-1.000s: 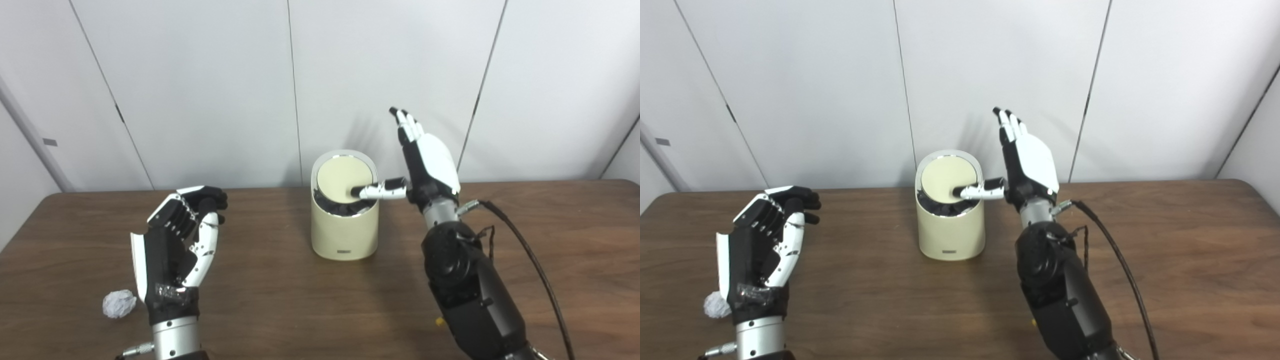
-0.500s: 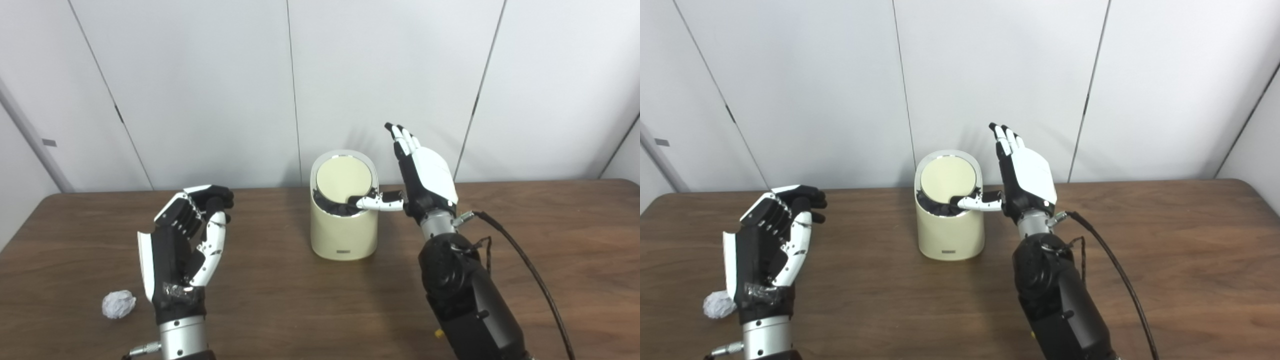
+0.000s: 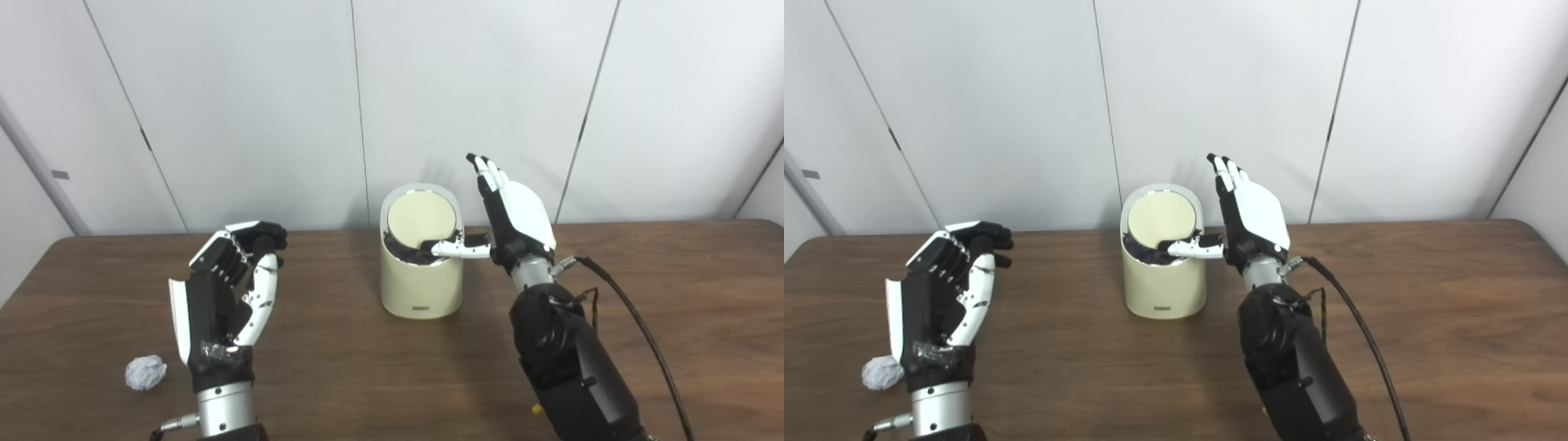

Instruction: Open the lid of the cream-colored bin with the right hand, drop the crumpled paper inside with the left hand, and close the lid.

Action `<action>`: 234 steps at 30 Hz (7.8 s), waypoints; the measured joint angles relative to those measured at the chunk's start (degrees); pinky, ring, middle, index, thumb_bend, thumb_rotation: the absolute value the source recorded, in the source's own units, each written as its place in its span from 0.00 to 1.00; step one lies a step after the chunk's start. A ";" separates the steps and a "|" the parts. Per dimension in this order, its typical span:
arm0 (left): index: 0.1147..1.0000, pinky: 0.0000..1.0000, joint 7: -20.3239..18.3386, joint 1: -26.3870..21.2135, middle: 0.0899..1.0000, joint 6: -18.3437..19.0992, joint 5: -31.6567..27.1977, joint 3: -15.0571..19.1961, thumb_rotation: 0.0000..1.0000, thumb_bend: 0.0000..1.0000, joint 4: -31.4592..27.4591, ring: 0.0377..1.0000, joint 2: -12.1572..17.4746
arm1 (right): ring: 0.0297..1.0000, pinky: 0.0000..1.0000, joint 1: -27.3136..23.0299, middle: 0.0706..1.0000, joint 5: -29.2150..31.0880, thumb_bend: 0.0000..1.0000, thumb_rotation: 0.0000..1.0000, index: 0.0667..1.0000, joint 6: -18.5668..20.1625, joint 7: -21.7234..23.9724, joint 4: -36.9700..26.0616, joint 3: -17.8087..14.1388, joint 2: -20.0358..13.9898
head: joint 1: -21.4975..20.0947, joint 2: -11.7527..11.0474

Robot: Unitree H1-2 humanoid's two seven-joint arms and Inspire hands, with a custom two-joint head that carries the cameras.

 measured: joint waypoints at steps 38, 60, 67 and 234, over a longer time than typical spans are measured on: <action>0.49 0.48 0.08 0.00 0.54 -1.82 0.17 -0.74 0.32 0.23 0.97 0.55 -0.82 | 0.99 0.94 -3.86 1.00 -0.30 0.92 0.36 0.98 2.08 -0.53 5.85 0.08 0.49 | 0.44 0.35; 0.49 0.48 0.05 -0.01 0.54 -1.12 -0.05 -0.63 0.32 0.24 -0.47 0.56 -1.34 | 0.99 0.93 -3.46 0.99 1.25 0.85 0.73 0.97 2.03 -1.40 6.00 0.48 0.22 | 0.09 0.35; 0.49 0.48 0.04 -0.17 0.54 -1.12 -0.05 -0.57 0.33 0.23 -0.47 0.56 -1.32 | 0.97 0.90 -1.06 0.97 3.20 0.82 0.99 0.95 1.65 0.32 3.50 0.66 -0.19 | 0.09 0.26; 0.71 0.59 0.78 5.83 0.71 12.26 30.39 5.27 0.42 1.00 27.02 0.68 31.49 | 0.71 0.58 24.53 0.70 44.54 0.06 0.71 0.66 -49.08 -4.24 -2.97 -24.34 -3.77 | 29.36 0.88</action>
